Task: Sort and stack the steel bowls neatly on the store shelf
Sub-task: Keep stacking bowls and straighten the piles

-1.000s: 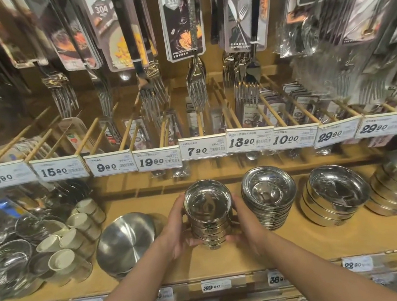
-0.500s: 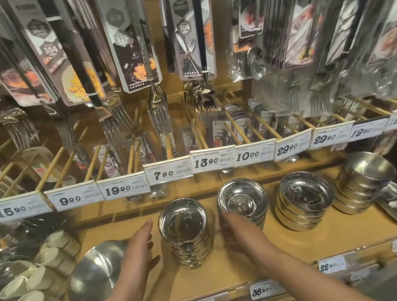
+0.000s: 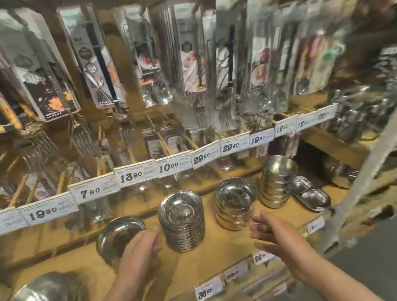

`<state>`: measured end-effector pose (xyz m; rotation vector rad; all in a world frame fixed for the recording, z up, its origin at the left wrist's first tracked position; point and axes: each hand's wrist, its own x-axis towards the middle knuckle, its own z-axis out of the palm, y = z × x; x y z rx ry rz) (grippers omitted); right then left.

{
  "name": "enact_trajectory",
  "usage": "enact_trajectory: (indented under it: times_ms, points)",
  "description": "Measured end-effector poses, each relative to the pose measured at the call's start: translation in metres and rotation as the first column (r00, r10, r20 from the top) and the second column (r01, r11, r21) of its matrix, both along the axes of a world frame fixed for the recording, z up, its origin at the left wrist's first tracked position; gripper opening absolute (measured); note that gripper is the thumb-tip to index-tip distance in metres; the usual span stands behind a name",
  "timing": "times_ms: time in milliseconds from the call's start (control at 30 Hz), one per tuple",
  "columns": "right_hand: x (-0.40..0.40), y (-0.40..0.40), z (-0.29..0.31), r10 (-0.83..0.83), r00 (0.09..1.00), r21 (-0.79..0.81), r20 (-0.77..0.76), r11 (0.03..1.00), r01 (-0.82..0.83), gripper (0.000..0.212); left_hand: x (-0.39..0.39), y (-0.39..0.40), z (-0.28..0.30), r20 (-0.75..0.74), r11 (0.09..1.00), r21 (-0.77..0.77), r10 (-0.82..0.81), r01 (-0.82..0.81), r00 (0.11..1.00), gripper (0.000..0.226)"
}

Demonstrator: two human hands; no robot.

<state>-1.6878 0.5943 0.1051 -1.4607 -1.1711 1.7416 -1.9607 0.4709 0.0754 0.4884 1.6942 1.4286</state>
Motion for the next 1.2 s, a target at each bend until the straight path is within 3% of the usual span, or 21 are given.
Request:
enact_trajectory:
  times_ms: [233, 467, 567, 700, 1000, 1200]
  points:
    - [0.041, -0.042, 0.007, -0.098, 0.995, 0.002, 0.010, 0.995, 0.098, 0.026, 0.037, -0.005, -0.003, 0.071, 0.990, -0.004, -0.144, 0.144, 0.987, 0.035]
    - [0.082, -0.074, -0.001, -0.121, 0.991, 0.044, -0.049, 0.991, 0.123, 0.018, 0.069, -0.022, -0.024, 0.091, 0.983, -0.010, -0.184, 0.186, 0.979, 0.033]
    - [0.100, -0.071, -0.002, -0.145, 0.987, 0.079, -0.067, 0.986, 0.150, 0.031, 0.079, -0.018, -0.029, 0.083, 0.982, 0.004, -0.187, 0.187, 0.979, 0.031]
    - [0.120, -0.050, -0.002, -0.146, 0.989, 0.114, -0.013, 0.983, 0.146, 0.041, 0.093, 0.005, -0.031, 0.120, 0.989, -0.034, -0.141, 0.146, 0.983, 0.029]
    - [0.193, 0.045, -0.029, -0.132, 0.991, 0.064, -0.030, 0.989, 0.134, 0.023, 0.162, 0.086, -0.051, 0.120, 0.996, -0.084, -0.025, 0.035, 0.993, 0.028]
    - [0.229, 0.104, -0.048, -0.036, 0.999, 0.024, -0.026, 0.999, 0.037, 0.021, 0.213, 0.133, -0.052, 0.111, 0.996, -0.087, 0.014, -0.005, 0.994, 0.021]
